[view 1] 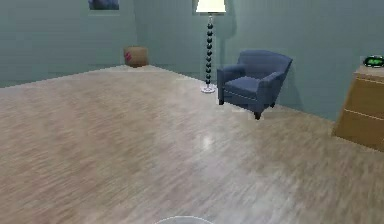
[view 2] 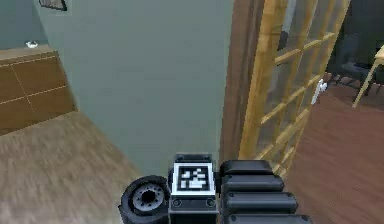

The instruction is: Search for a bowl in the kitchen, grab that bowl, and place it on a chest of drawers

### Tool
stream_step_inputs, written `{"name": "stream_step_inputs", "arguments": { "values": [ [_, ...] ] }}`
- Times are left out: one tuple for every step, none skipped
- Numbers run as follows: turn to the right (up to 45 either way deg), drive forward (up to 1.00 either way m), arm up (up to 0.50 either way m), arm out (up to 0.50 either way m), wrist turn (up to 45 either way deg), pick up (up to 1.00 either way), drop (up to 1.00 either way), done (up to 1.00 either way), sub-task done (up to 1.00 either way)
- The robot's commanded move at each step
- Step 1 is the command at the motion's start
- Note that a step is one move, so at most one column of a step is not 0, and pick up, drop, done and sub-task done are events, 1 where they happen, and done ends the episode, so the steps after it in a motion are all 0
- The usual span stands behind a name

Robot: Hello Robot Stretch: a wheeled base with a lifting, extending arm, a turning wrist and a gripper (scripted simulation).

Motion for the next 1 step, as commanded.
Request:
{"name": "stream_step_inputs", "arguments": {
  "values": [
    [42.0, 0.00, 0.00, 0.00, 0.0, 0.00, 0.00, 0.00, 0.00]
  ]
}}
